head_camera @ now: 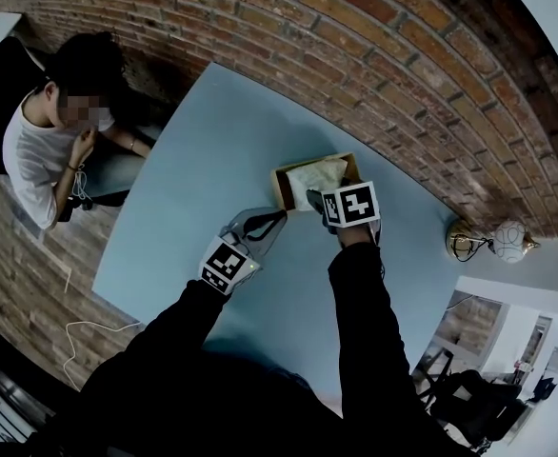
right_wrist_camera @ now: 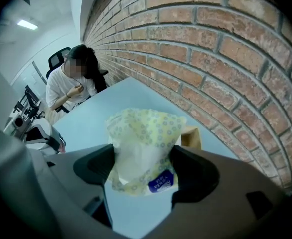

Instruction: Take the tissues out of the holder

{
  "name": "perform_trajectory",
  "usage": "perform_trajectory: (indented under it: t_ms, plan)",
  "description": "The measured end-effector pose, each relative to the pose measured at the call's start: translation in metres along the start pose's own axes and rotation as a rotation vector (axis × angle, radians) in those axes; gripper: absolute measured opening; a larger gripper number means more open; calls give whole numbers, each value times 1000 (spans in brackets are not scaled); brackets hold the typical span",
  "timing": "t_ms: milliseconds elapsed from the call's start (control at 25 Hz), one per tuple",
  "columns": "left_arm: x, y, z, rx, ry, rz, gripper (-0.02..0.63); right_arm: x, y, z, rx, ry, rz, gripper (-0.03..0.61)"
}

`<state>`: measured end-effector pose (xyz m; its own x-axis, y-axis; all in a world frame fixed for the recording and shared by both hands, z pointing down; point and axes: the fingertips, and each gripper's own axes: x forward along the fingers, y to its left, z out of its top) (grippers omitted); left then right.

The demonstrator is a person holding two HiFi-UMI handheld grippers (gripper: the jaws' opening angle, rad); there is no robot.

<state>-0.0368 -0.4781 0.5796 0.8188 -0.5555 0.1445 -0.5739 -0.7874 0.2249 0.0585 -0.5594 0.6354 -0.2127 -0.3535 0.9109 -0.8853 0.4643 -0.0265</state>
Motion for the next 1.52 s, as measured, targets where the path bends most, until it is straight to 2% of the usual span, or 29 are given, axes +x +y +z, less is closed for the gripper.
perform_trajectory:
  t_ms: [640,1000,1520]
  plan:
    - [-28,-34,9,40,-17,7,-6,-37,25,-25,-11,-40,1,377]
    - [-37,-68,3,40,-8,-10,-6,-47,30,-68,15,-36,1,377]
    - [-39,-90,-23,28,27,-43,-6,-36,45,-137,54,22,19,377]
